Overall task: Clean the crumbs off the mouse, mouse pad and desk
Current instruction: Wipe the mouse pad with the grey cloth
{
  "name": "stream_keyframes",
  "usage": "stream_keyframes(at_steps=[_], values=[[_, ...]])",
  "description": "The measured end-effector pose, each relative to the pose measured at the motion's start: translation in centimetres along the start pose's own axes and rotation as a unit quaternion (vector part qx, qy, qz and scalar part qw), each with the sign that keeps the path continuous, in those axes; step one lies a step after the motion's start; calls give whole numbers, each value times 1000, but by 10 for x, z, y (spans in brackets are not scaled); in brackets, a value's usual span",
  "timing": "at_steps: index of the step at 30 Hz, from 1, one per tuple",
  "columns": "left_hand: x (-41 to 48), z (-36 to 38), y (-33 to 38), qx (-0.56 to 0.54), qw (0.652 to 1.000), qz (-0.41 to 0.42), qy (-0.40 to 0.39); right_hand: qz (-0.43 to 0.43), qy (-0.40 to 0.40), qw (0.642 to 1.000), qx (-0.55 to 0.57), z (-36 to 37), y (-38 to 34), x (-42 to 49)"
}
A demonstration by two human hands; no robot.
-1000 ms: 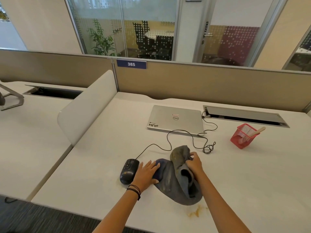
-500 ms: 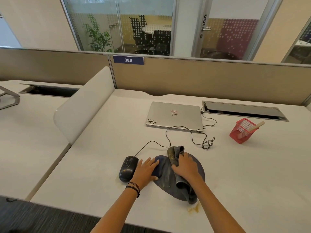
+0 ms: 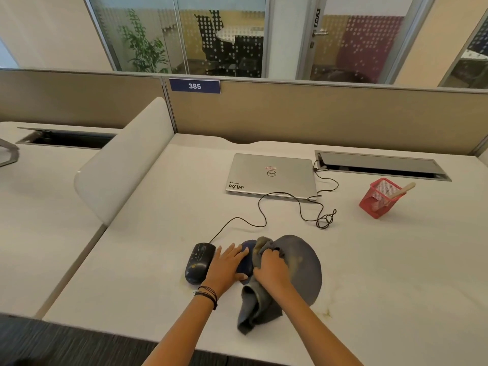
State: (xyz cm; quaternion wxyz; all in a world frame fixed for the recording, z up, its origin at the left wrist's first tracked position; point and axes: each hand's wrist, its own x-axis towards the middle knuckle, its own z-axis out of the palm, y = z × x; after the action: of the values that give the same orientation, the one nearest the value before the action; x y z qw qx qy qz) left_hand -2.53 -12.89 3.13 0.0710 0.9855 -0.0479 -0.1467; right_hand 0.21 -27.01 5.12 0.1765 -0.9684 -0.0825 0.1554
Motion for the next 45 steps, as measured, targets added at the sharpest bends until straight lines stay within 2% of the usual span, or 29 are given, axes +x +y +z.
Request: stream_keyframes(at_steps=[9, 16, 25, 34, 39, 45], values=[[1, 2, -3, -16, 1000, 0, -1, -34, 36, 999, -4, 4, 12, 7], [0, 1, -1, -2, 1000, -5, 0, 42, 79, 996, 10, -29, 46, 33], [3, 3, -3, -11, 1000, 1, 6, 9, 14, 1000, 20, 19, 2, -8], [2, 0, -3, -6, 1000, 10, 14, 15, 48, 996, 71, 1, 5, 9], [1, -1, 0, -4, 1000, 3, 14, 41, 61, 996, 54, -19, 11, 26], [3, 0, -1, 0, 1000, -3, 3, 31, 48, 996, 61, 3, 11, -1]])
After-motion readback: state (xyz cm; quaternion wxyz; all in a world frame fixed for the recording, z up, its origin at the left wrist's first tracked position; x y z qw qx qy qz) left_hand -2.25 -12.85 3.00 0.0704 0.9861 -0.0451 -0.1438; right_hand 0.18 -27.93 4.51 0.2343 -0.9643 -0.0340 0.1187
